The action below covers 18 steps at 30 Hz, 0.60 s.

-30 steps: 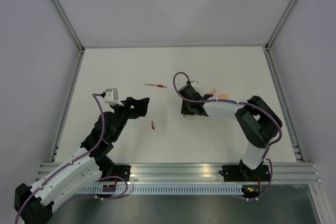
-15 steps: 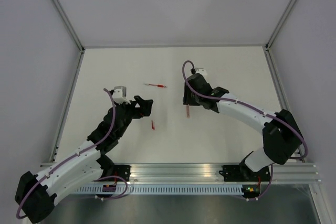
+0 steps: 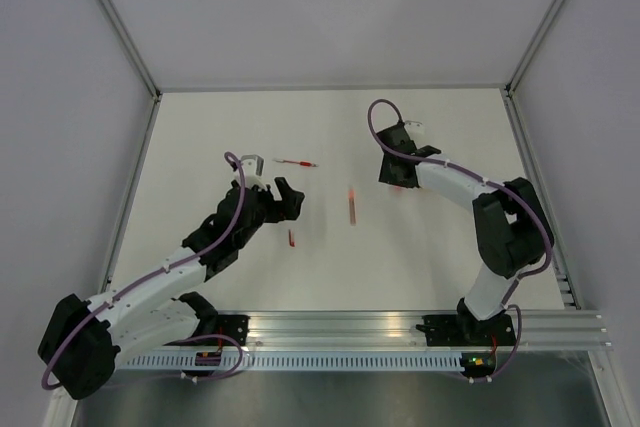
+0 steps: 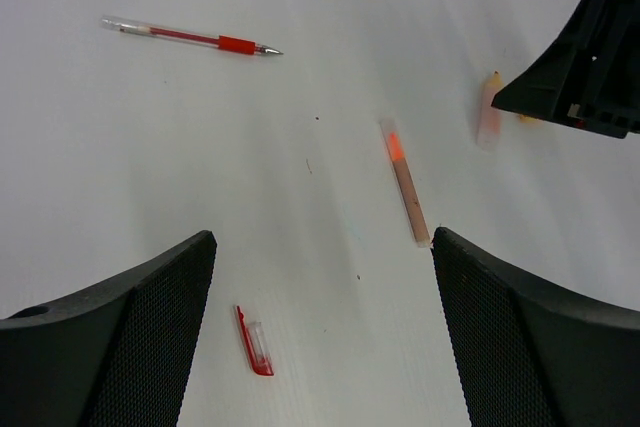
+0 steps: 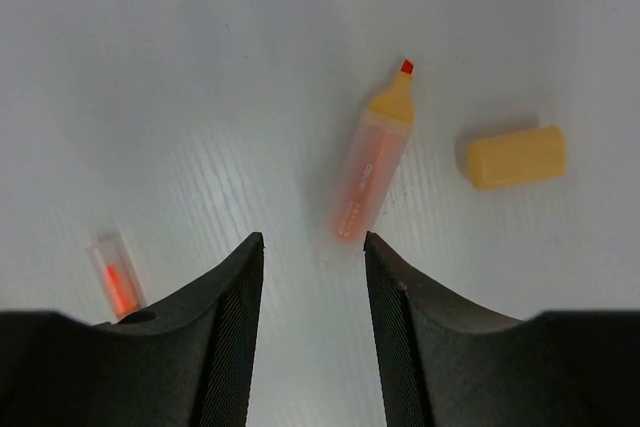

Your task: Insert the pens into the pen caps

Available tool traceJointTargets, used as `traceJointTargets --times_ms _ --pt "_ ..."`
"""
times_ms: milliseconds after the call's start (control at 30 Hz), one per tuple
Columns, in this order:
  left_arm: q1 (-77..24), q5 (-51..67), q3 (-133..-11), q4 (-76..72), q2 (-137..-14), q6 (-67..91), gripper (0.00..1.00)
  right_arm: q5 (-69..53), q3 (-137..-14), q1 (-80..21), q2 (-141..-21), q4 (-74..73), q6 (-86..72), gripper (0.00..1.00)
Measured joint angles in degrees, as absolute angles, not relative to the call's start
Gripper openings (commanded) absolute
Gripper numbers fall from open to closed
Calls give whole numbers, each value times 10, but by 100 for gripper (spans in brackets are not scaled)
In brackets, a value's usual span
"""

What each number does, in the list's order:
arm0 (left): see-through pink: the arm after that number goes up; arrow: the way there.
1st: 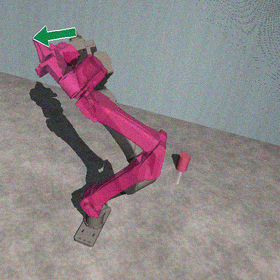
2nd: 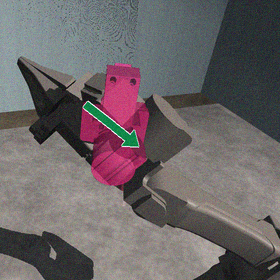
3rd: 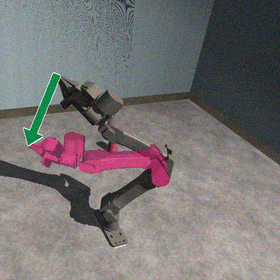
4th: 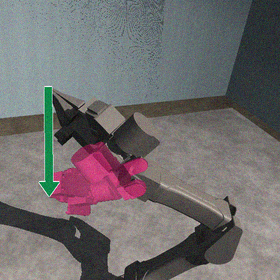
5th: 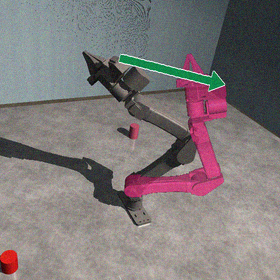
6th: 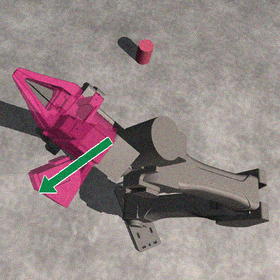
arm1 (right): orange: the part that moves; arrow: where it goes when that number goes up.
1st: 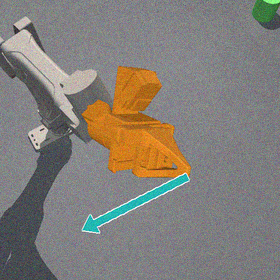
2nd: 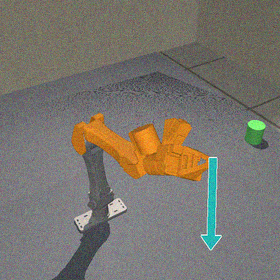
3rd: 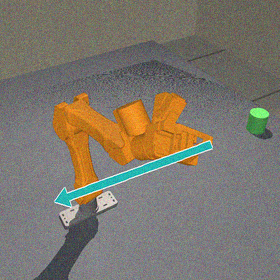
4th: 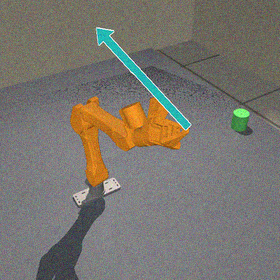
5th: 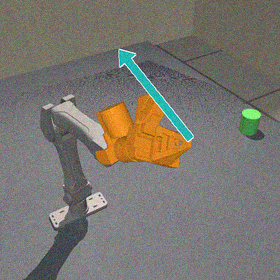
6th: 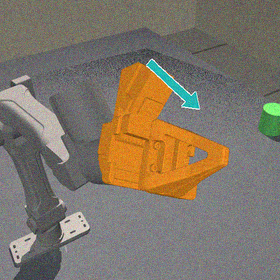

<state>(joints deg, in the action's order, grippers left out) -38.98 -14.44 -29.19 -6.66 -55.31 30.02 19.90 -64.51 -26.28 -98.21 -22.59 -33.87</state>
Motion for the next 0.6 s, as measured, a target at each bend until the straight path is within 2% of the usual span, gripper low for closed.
traceJointTargets --times_ms 200,600 --pt "-390 -133 -292 -67 -524 297 92 247 -700 -258 -1025 -258 -367 58" --pt "-390 -114 -287 -74 -504 298 91 271 -729 -248 -1111 -293 -436 54"
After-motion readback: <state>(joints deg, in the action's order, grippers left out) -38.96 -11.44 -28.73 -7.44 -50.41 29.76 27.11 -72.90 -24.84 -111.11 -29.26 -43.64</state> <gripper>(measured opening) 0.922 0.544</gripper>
